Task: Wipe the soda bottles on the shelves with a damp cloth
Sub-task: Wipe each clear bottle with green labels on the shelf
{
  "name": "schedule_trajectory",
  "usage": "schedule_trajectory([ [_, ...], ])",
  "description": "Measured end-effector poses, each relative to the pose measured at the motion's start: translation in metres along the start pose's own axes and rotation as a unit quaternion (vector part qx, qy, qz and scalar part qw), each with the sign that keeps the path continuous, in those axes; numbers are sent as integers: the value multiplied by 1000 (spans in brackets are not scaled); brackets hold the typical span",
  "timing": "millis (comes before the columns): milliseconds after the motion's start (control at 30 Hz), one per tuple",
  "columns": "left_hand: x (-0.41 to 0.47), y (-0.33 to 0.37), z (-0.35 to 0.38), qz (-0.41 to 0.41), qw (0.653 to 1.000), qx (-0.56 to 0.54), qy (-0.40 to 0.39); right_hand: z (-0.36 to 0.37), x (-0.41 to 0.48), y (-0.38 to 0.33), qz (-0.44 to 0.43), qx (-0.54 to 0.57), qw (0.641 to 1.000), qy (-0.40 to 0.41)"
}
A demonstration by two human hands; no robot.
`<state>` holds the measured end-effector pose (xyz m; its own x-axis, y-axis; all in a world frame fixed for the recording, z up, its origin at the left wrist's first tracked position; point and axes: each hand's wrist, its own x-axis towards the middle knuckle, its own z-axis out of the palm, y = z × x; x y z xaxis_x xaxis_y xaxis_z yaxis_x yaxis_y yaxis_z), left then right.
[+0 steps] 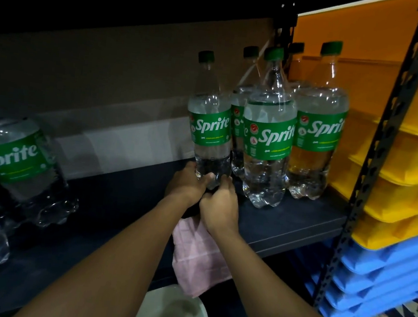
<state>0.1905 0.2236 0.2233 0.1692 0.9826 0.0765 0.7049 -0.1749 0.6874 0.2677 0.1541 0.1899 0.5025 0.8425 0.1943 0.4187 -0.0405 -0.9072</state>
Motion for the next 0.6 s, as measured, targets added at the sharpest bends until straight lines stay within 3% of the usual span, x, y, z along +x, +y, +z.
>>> schedule_trajectory([
  [267,-5,7,-2,-11,1000,4,-19,-5,-5,-2,-2,-21,1000,-6],
  [433,-33,-3,-20,-16,999,-49,6,-10,-11,-9,-26,-69,997,-6],
  [533,-63,-29,-46,-2,998,-53,29,-13,-19,-18,-115,-146,982,-42],
  [600,-85,-50,-69,9,997,-53,50,-10,-28,-29,-197,-237,949,-66],
])
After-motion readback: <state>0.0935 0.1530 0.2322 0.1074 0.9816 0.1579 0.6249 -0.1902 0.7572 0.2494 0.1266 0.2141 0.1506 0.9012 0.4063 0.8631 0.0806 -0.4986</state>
